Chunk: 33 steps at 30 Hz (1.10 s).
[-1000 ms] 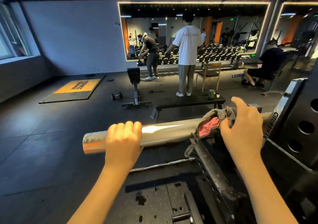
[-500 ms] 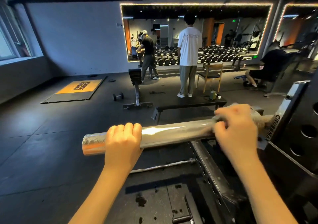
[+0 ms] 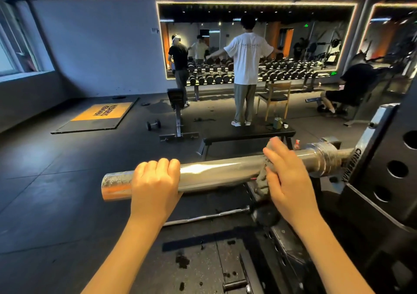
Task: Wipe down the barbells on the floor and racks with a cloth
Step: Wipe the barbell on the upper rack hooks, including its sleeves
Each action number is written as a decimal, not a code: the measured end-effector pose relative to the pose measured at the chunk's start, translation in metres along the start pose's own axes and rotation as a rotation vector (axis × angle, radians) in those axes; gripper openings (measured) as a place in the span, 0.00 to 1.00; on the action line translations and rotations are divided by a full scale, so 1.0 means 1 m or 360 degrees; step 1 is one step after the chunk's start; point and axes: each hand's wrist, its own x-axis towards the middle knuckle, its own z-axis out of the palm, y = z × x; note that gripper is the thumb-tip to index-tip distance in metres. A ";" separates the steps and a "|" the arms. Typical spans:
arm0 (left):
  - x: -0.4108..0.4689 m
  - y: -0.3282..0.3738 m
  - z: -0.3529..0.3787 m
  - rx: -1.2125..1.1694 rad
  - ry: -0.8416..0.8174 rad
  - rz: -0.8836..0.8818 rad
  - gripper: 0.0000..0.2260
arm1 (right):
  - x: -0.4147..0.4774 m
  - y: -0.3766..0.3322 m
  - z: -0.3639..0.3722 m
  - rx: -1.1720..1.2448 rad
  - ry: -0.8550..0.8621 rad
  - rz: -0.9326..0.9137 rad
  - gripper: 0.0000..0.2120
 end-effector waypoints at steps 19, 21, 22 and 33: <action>0.002 -0.001 -0.005 -0.0033 0.0014 0.0049 0.15 | -0.009 -0.011 0.016 -0.0174 0.0315 0.0097 0.21; 0.002 -0.002 -0.004 -0.0033 0.0011 0.0054 0.15 | -0.012 -0.026 0.021 -0.0095 0.0191 -0.0094 0.21; 0.002 -0.001 -0.005 -0.0032 -0.0004 0.0046 0.15 | -0.011 -0.022 0.017 -0.0109 0.0129 -0.0159 0.21; 0.017 -0.005 -0.033 -0.0119 -0.0521 0.0036 0.25 | -0.002 -0.023 0.011 0.0026 0.0028 -0.0160 0.22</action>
